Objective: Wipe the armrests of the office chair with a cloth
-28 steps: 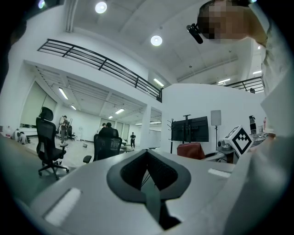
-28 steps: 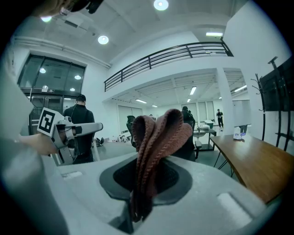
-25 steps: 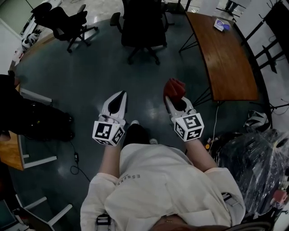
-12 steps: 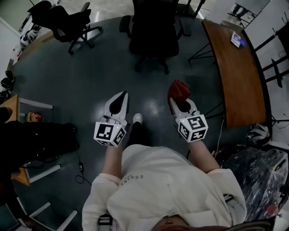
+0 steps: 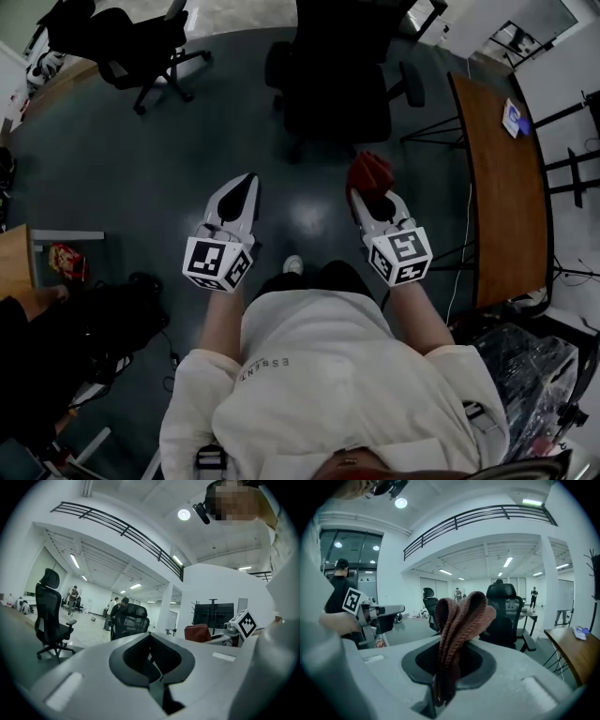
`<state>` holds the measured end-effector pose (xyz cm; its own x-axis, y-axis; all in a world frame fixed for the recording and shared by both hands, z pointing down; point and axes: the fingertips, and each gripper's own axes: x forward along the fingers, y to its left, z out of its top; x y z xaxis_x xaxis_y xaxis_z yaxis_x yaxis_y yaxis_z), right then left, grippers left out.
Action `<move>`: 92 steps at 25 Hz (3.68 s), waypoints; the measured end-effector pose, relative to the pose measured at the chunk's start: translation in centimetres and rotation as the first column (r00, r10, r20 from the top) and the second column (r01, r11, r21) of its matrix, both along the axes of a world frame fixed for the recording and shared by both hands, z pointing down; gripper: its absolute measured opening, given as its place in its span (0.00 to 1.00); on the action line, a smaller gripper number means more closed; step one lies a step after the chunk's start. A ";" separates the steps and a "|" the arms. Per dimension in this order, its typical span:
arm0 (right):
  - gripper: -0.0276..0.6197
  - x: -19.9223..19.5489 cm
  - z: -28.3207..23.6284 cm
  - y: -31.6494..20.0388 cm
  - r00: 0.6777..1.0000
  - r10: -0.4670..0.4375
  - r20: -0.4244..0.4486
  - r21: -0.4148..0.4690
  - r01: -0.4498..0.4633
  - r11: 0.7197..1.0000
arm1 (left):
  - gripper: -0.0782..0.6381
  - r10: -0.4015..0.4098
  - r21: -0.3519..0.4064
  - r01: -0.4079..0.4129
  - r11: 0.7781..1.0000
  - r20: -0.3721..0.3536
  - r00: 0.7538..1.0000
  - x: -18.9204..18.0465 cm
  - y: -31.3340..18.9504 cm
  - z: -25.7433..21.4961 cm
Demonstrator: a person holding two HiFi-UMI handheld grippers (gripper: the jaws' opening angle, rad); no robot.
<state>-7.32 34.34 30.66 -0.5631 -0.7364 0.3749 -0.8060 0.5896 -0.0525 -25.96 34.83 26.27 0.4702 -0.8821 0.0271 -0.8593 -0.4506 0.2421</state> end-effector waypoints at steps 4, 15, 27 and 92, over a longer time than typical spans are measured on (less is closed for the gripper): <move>0.12 -2.1 1.3 -5.3 0.999 -0.038 -0.020 -0.023 0.038 0.999 | 0.13 -0.003 -0.038 0.004 0.999 0.008 1.000 -1.5 -4.3 1.7; 0.12 -7.9 4.9 -25.1 0.986 -0.161 -0.048 -0.051 0.158 0.986 | 0.13 -0.072 -0.100 0.075 0.992 0.034 0.997 -6.1 -21.7 5.0; 0.12 -13.1 9.3 -40.4 0.959 -0.250 -0.137 -0.096 0.238 0.966 | 0.13 -0.091 -0.154 0.096 0.983 0.038 0.995 -8.3 -35.0 8.9; 0.12 -12.0 30.2 -55.9 0.934 -0.214 -0.287 -0.376 0.095 0.922 | 0.13 0.121 -0.478 -0.102 0.873 0.009 0.993 -2.8 -43.8 30.5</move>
